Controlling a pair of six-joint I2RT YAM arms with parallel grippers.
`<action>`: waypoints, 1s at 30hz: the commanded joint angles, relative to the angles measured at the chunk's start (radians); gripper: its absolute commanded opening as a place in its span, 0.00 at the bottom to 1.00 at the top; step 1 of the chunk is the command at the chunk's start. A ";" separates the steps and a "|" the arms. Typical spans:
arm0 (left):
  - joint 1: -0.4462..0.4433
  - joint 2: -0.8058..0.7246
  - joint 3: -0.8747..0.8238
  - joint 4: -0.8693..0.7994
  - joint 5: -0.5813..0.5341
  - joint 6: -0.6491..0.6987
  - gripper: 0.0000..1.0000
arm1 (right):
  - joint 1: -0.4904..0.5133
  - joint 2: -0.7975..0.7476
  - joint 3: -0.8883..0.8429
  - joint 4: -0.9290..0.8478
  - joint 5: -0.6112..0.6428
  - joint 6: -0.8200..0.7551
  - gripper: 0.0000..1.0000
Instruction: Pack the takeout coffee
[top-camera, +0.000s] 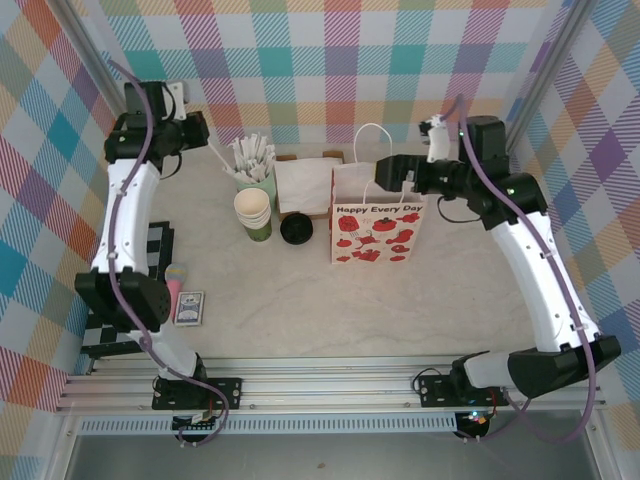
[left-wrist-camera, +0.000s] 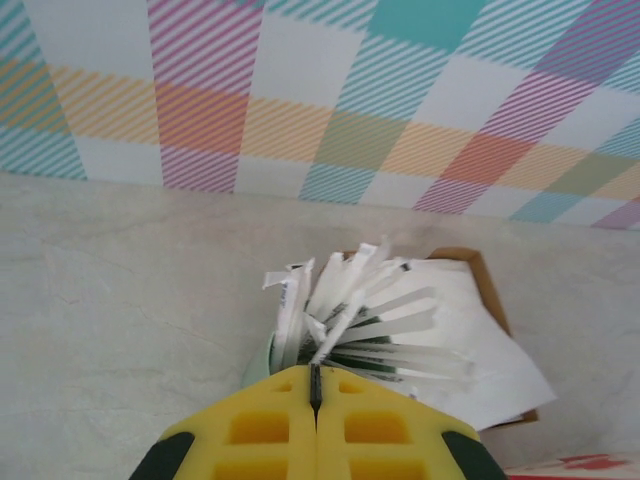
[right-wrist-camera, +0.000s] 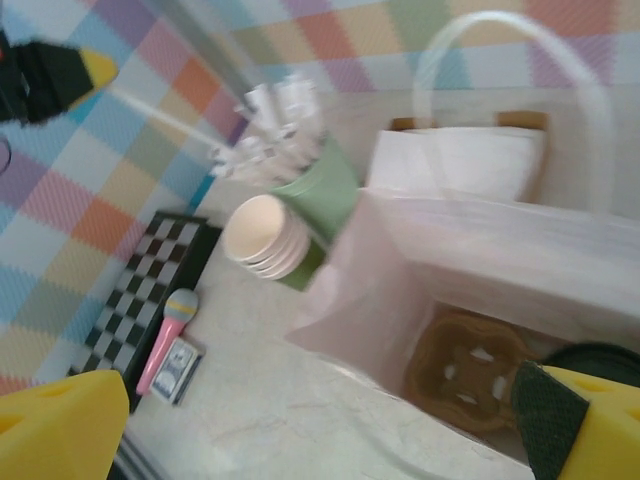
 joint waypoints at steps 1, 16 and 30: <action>0.006 -0.122 0.004 -0.057 0.044 -0.017 0.00 | 0.100 0.027 0.055 0.041 -0.014 -0.174 1.00; -0.162 -0.262 0.126 -0.177 0.274 -0.201 0.00 | 0.322 0.308 0.368 0.063 -0.182 -0.493 0.84; -0.309 -0.177 0.190 -0.172 0.339 -0.238 0.00 | 0.422 0.574 0.765 -0.044 -0.085 -0.530 0.70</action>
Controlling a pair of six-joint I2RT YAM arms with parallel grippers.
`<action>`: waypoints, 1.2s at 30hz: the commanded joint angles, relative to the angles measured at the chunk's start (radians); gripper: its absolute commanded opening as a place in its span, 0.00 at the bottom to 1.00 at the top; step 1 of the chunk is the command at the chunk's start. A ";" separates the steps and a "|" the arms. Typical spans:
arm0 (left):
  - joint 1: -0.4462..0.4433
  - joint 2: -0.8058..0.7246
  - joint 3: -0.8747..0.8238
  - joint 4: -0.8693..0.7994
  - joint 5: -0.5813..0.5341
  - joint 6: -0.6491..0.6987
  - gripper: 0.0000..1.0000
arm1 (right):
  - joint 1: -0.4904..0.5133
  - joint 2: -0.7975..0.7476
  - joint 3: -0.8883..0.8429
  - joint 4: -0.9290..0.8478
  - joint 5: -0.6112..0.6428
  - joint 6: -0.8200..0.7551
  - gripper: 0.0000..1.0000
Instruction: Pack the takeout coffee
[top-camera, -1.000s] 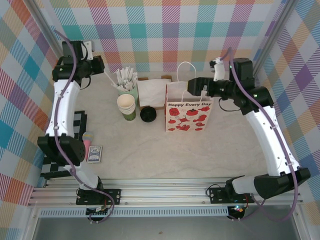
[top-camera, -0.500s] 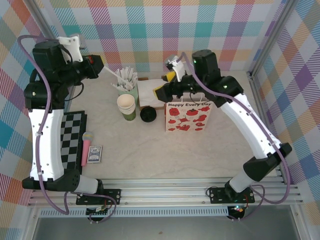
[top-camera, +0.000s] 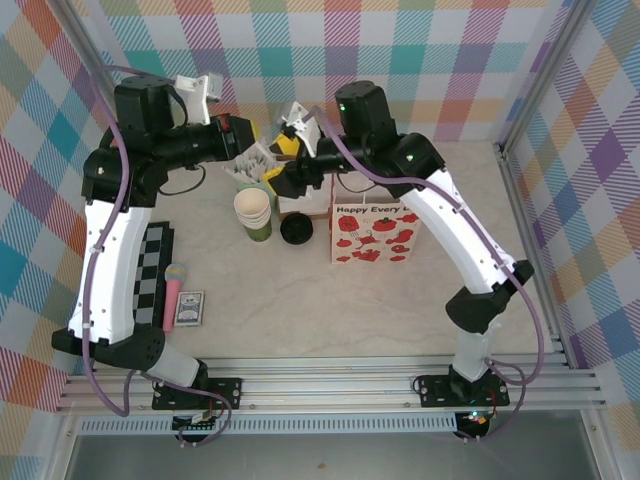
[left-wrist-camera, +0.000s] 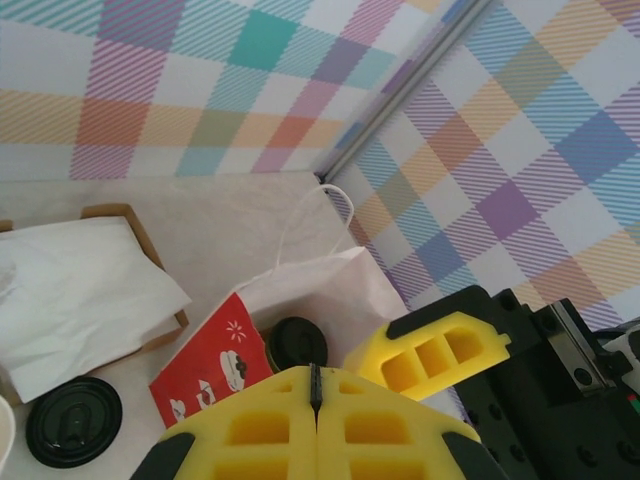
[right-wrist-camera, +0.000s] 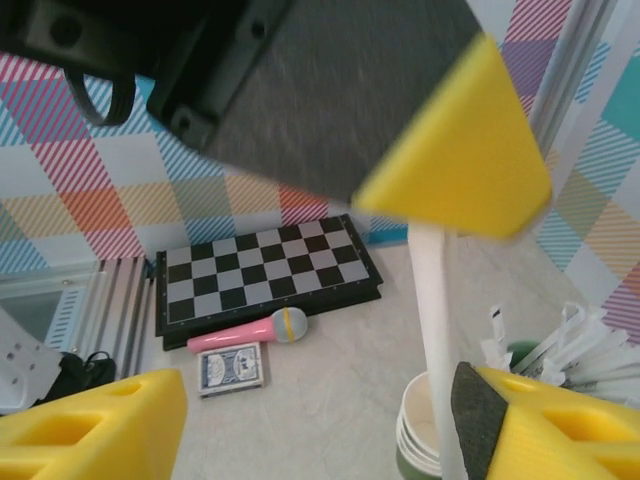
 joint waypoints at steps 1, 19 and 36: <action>-0.018 0.007 0.029 0.008 0.034 -0.015 0.00 | 0.010 0.061 0.087 -0.046 0.052 -0.016 0.70; -0.020 0.012 0.022 0.020 0.096 -0.003 0.00 | 0.016 0.117 0.172 -0.070 0.164 -0.008 0.12; -0.020 -0.283 -0.477 0.356 -0.562 -0.079 1.00 | -0.079 -0.249 -0.458 0.535 0.615 0.314 0.00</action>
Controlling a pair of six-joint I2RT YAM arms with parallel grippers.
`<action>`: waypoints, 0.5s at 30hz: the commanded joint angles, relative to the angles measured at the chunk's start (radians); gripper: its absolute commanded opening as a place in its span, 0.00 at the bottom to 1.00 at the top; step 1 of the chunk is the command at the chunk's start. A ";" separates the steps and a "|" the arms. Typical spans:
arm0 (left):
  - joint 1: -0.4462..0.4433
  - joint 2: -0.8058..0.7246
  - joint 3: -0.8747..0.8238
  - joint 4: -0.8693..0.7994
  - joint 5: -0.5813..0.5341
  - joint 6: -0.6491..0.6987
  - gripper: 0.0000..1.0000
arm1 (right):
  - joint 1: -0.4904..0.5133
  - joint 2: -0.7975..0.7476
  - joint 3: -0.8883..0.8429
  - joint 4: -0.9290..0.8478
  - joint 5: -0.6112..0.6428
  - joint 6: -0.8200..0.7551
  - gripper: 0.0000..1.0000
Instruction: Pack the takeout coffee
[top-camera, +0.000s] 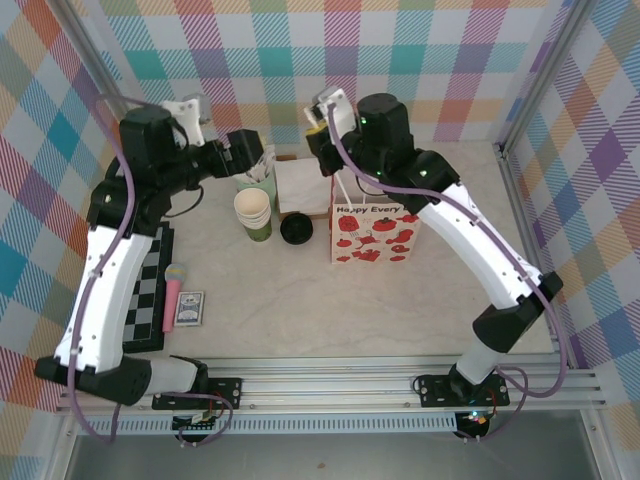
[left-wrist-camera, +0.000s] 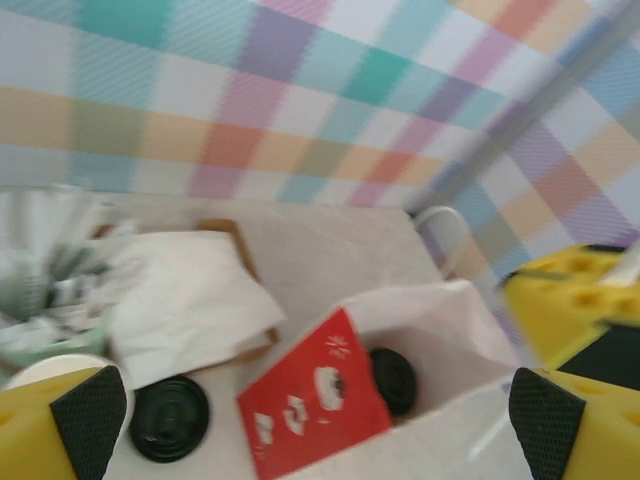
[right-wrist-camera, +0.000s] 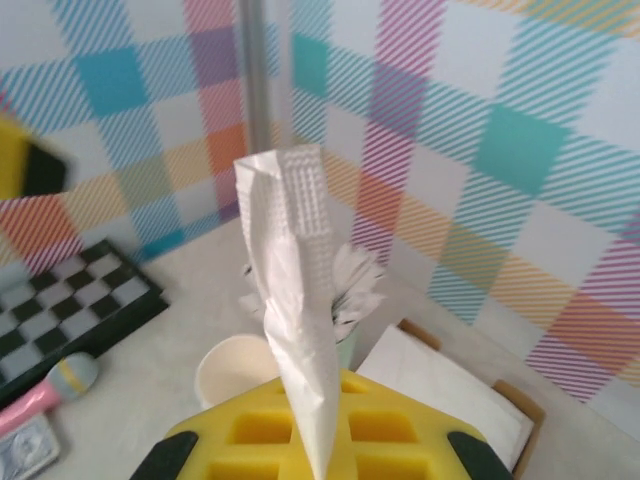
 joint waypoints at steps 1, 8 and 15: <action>-0.012 -0.060 -0.106 0.143 -0.272 -0.065 1.00 | -0.030 -0.021 -0.061 0.258 0.085 0.131 0.00; -0.012 -0.036 -0.201 0.115 -0.280 -0.112 1.00 | -0.061 0.007 -0.210 0.554 0.266 0.217 0.00; -0.012 0.023 -0.268 0.159 -0.102 -0.123 1.00 | -0.062 -0.013 -0.404 0.658 0.336 0.323 0.00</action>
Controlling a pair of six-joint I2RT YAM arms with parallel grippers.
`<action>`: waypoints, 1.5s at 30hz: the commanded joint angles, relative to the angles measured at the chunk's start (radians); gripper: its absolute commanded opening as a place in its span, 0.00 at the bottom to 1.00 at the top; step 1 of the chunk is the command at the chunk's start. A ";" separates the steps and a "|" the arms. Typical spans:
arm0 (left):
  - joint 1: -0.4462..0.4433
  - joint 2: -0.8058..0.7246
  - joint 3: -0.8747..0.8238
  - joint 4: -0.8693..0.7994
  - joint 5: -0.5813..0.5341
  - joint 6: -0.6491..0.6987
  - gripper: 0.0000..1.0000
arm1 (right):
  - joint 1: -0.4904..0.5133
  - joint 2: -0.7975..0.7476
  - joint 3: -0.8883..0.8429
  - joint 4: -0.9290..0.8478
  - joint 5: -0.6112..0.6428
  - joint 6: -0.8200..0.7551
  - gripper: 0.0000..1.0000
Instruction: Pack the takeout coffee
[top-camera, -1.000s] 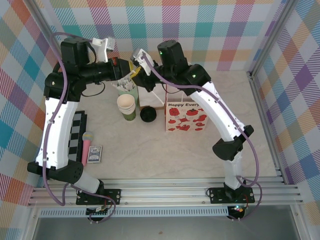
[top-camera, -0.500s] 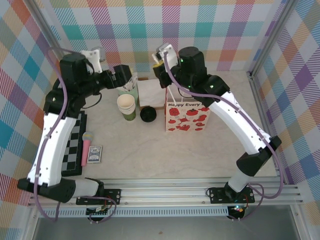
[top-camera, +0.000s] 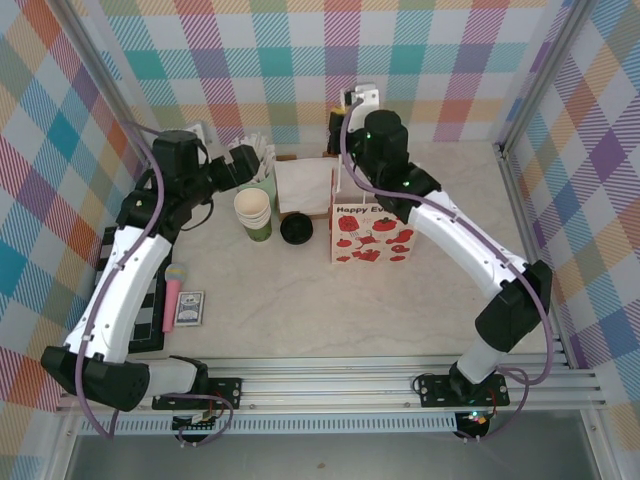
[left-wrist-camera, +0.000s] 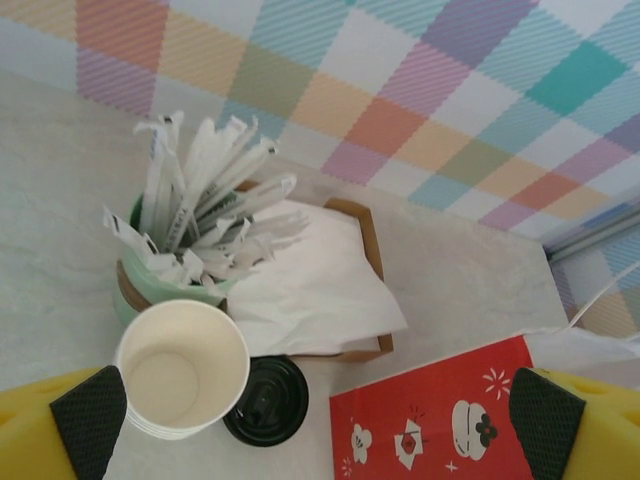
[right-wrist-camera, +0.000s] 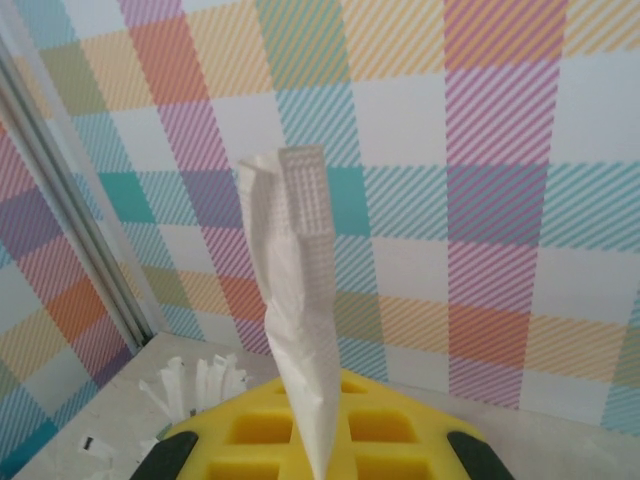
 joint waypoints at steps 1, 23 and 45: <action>-0.012 0.015 -0.028 0.061 0.099 -0.017 1.00 | -0.003 -0.025 -0.092 0.133 0.069 0.093 0.00; -0.104 0.193 -0.109 0.130 0.187 0.004 1.00 | -0.018 -0.151 -0.247 0.054 0.033 0.168 0.46; -0.224 0.462 -0.066 0.219 -0.086 0.781 0.88 | -0.141 -0.454 -0.201 -0.461 0.141 0.171 1.00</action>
